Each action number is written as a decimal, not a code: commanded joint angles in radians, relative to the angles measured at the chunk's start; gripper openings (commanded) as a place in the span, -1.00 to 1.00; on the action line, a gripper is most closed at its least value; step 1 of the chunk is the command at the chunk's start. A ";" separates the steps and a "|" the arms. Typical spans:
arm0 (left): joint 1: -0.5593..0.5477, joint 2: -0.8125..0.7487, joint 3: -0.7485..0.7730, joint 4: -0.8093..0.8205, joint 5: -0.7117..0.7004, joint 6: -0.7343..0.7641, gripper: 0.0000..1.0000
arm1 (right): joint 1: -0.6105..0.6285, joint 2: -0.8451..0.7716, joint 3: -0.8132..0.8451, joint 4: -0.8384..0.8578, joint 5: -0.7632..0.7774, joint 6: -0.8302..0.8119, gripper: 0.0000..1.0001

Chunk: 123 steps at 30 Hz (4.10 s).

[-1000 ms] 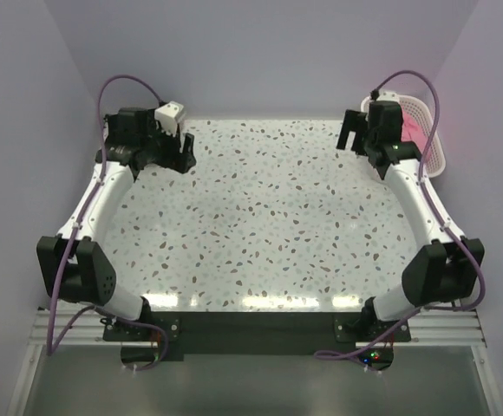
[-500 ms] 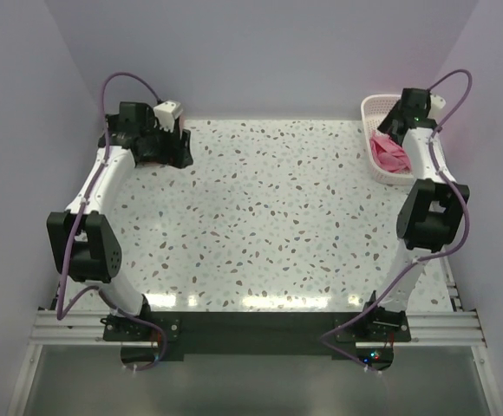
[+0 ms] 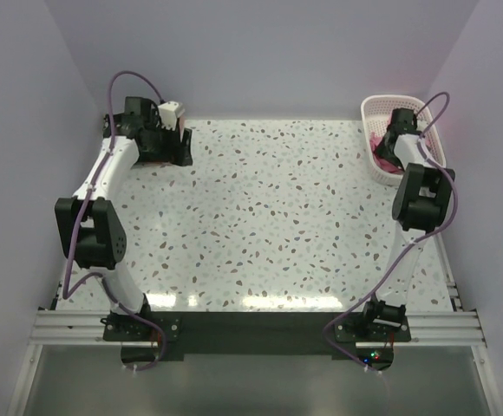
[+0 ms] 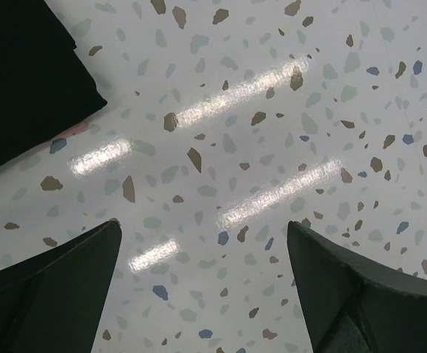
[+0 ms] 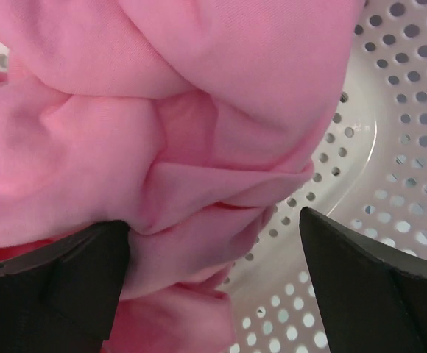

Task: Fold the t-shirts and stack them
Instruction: Grab the tshirt from the pile, then move the tshirt to the center of the board, then flatten the tshirt out

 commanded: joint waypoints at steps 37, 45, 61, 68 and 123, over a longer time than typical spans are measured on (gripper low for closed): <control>0.090 -0.311 -0.213 0.068 0.306 0.080 1.00 | 0.149 -0.816 -0.298 -0.186 -0.820 -0.526 0.97; -0.002 -0.365 -0.387 -0.033 0.384 0.440 0.98 | 0.236 -0.678 -0.334 -0.471 -0.986 -0.868 0.97; -0.557 -0.340 -0.784 0.466 0.050 0.621 0.52 | 0.321 -0.523 -0.615 -0.502 -0.719 -1.024 0.65; -0.574 -0.195 -0.774 0.532 -0.050 0.618 0.40 | 0.320 -0.455 -0.657 -0.478 -0.704 -1.000 0.52; 0.050 0.000 -0.209 0.146 0.214 0.344 0.21 | 0.367 -0.027 0.215 -0.628 -1.012 -0.764 0.03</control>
